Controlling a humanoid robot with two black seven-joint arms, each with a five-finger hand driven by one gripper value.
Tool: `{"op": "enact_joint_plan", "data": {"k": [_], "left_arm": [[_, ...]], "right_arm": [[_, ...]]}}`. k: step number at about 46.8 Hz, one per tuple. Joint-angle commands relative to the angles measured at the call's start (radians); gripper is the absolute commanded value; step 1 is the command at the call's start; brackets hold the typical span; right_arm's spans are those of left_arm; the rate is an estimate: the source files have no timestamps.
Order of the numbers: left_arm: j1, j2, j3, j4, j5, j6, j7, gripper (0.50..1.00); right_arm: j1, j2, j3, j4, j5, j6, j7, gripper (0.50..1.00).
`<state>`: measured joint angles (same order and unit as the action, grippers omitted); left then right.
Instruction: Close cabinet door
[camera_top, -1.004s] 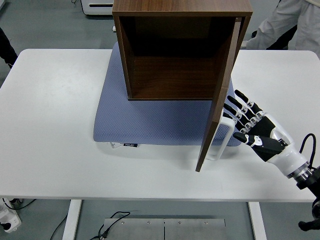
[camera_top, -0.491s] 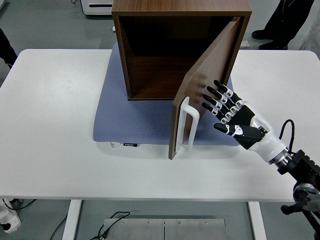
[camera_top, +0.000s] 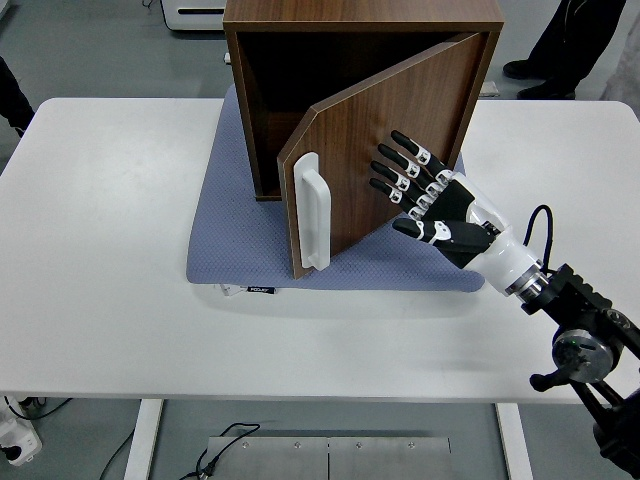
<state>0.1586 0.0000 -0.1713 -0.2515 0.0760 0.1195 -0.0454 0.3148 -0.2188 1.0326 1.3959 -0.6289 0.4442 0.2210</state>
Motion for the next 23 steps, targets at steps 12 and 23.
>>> {"op": "enact_joint_plan", "data": {"k": [12, 23], "left_arm": [[0.001, 0.0, 0.001, 0.0, 0.001, 0.0, -0.001, 1.0], [0.001, 0.0, -0.001, 0.0, 0.001, 0.0, 0.001, 1.0]], "right_arm": [[0.05, 0.036, -0.036, -0.035, 0.0, 0.022, 0.0, 1.0], [0.089, 0.072, -0.049, -0.08, 0.0, 0.028, 0.0, 1.0]]}}
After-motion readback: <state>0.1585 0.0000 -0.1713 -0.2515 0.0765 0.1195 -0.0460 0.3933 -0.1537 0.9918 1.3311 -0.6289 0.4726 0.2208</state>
